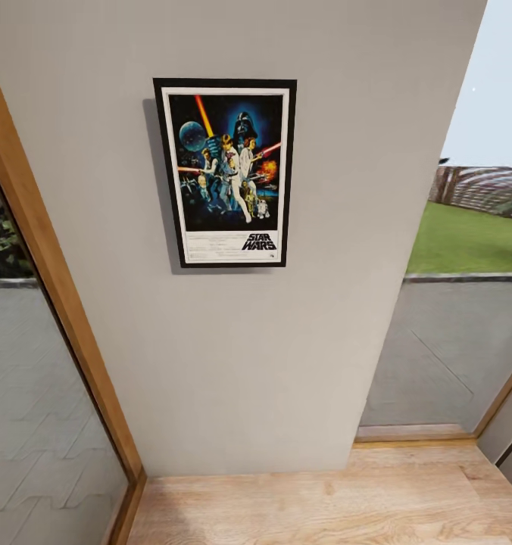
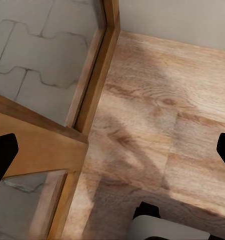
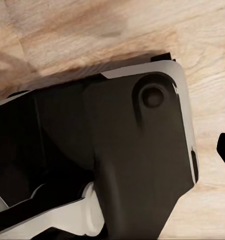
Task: Pick up the poster from the kitchen countertop and hang it on one of the wall nails in the kitchen.
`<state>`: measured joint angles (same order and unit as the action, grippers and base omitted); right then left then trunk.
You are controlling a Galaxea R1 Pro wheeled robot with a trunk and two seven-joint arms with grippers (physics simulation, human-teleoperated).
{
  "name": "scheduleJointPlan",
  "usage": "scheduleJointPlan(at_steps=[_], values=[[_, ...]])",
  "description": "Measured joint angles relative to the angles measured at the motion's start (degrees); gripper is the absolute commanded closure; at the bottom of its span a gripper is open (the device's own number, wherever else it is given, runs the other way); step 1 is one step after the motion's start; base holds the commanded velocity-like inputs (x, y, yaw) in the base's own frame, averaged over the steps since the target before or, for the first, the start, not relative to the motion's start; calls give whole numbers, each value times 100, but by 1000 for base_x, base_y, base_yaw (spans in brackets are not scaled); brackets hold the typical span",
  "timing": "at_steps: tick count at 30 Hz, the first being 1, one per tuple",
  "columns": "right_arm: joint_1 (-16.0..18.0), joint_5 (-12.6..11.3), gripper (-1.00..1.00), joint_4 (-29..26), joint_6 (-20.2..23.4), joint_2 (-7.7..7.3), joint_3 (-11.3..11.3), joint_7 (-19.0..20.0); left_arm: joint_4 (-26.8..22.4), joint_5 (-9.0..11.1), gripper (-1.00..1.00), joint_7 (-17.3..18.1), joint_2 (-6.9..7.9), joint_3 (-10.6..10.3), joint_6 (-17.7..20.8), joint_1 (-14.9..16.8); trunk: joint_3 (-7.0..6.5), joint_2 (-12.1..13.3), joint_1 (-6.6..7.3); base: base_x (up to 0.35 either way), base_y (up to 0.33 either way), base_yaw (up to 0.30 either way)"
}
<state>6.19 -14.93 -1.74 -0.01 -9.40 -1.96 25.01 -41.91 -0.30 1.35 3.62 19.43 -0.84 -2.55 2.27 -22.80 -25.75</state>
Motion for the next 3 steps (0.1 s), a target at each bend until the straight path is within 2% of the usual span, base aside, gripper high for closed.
scheduleJointPlan(at_steps=[3], values=[[0, 1, -100, 26, -2, 0, -3, 0, 2, -1, -100, 0, -2, 0, 2, 0, 0, 0, 0, 0, 0, 0]])
